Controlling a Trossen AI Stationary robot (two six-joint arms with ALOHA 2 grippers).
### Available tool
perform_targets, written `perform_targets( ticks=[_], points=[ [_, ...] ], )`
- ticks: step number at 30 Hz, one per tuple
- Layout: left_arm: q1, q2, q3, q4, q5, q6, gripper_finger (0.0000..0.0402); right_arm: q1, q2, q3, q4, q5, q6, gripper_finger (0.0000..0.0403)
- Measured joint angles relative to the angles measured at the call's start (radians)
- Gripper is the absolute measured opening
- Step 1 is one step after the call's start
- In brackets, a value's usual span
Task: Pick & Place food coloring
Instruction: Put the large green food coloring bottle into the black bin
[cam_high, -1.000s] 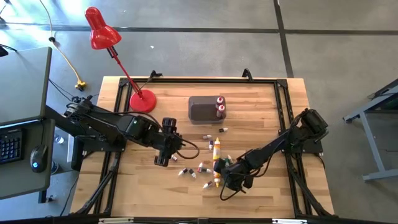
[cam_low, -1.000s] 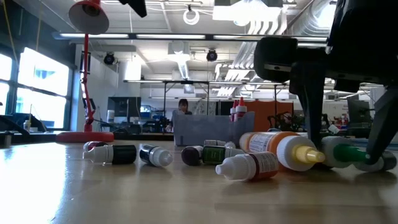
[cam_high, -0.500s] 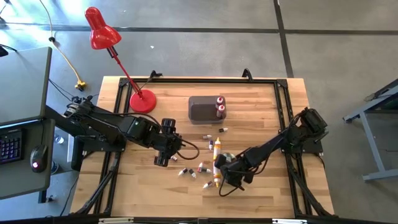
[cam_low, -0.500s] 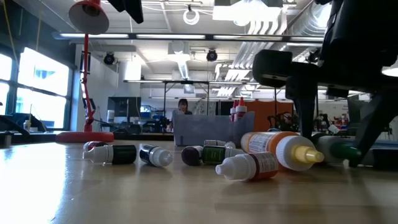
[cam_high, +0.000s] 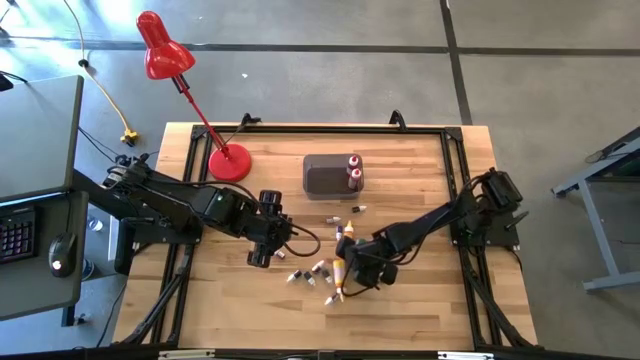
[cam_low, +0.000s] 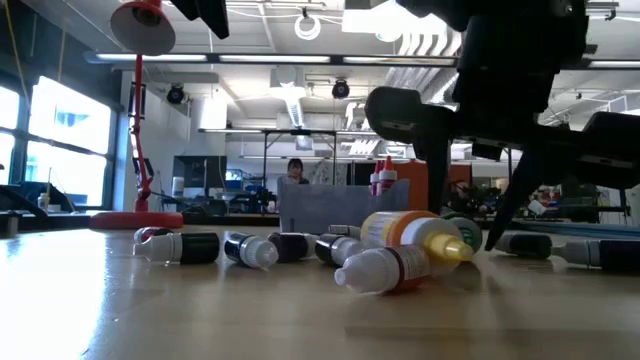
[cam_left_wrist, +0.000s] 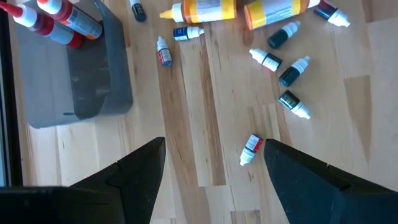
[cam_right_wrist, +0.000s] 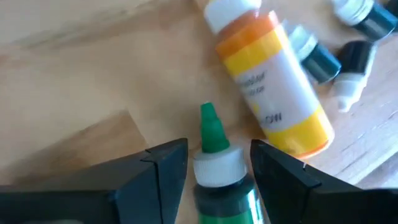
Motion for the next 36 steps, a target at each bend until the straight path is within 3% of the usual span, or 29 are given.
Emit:
perform_targets(
  ticks=[16,25,36],
  points=[
    [0.000,0.000,0.000,0.004,0.005,-0.010,0.0269,-0.018,0.045,0.005,-0.025,0.006,-0.109,0.0168],
    [0.000,0.000,0.000,0.004,0.006,-0.010,0.0269,-0.017,0.053,0.004,-0.027,0.026,-0.109,0.0117],
    [0.000,0.000,0.000,0.025,-0.008,-0.016,0.0269,-0.001,0.022,0.056,-0.041,0.083,-0.018,0.0122]
  ],
)
